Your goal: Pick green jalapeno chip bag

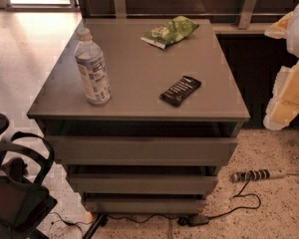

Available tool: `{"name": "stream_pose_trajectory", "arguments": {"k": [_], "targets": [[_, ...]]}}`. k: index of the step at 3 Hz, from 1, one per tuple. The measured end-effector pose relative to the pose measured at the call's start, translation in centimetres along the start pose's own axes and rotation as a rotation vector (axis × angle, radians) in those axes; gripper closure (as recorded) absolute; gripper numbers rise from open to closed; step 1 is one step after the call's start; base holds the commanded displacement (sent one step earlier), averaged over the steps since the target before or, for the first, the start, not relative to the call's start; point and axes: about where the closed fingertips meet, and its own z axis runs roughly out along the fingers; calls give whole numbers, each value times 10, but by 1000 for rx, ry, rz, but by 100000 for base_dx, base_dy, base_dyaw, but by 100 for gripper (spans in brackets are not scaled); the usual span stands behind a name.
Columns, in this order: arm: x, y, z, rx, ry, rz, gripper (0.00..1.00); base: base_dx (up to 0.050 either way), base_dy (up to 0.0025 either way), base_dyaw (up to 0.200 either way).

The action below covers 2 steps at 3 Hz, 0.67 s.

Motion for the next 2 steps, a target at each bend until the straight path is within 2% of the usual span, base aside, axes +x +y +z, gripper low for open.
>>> {"name": "stream_pose_trajectory", "arguments": {"k": [2], "targets": [[0,0,0,1,0,0,0,4650,0,2]]}}
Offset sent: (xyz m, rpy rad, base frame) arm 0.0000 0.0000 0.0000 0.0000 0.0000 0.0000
